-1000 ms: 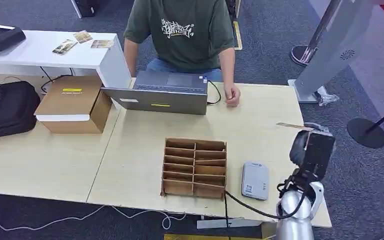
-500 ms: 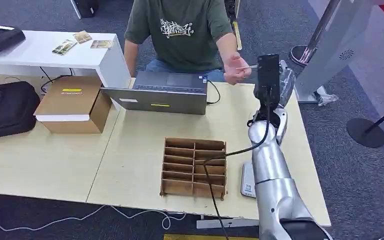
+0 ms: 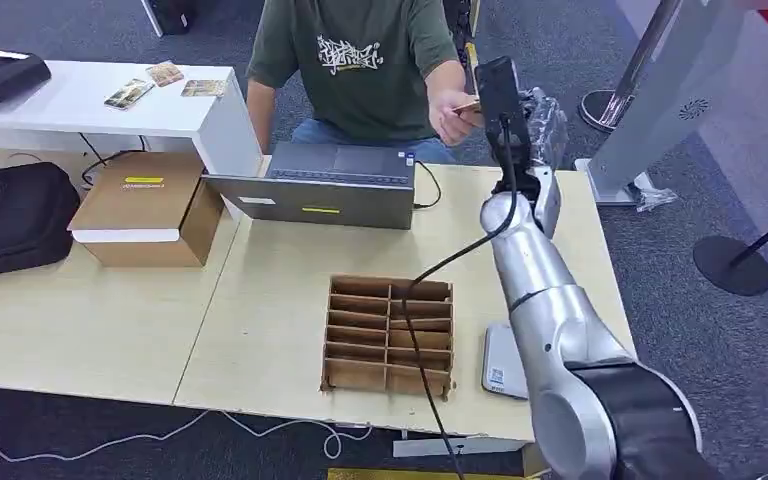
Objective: Pass the card to the sensor for recognition and then transmit it.
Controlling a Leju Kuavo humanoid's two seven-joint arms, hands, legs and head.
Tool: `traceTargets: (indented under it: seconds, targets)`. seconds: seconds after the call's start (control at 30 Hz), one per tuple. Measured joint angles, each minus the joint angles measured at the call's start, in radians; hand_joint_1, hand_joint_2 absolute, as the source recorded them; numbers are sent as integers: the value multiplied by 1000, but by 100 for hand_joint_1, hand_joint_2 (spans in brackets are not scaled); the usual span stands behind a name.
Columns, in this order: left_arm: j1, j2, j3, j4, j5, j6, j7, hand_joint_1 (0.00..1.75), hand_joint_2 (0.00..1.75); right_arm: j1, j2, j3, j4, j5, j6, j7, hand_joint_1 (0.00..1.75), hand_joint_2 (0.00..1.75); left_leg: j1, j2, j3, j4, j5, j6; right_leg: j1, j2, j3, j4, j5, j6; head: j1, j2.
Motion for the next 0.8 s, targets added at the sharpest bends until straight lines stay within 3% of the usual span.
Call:
traceTargets:
  seconds: [0.57, 0.6, 0.63, 0.8]
  targets:
    - [-16, 8, 0, -14, -16, -4, 16, 0, 0, -33, -18, -43, 67, 34, 8, -17, 175, 175, 0, 0, 0, 0, 0, 0, 0, 0, 0, 0, 0, 0, 0, 0]
    - [-16, 8, 0, -15, -17, -4, 16, 0, 0, -33, -19, -45, 68, 34, 10, -18, 14, 175, 0, 0, 0, 0, 0, 0, 0, 0, 0, 0, 0, 0, 0, 0]
    - [-16, 8, 0, -16, -18, -4, 16, 0, 0, -33, -19, -47, 70, 34, 14, -19, 0, 175, 0, 0, 0, 0, 0, 0, 0, 0, 0, 0, 0, 0, 0, 0]
    - [-17, 8, 0, -16, -19, -5, 16, 0, 0, -33, -20, -58, 72, 34, 19, -36, 0, 175, 0, 0, 0, 0, 0, 0, 0, 0, 0, 0, 0, 0, 0, 0]
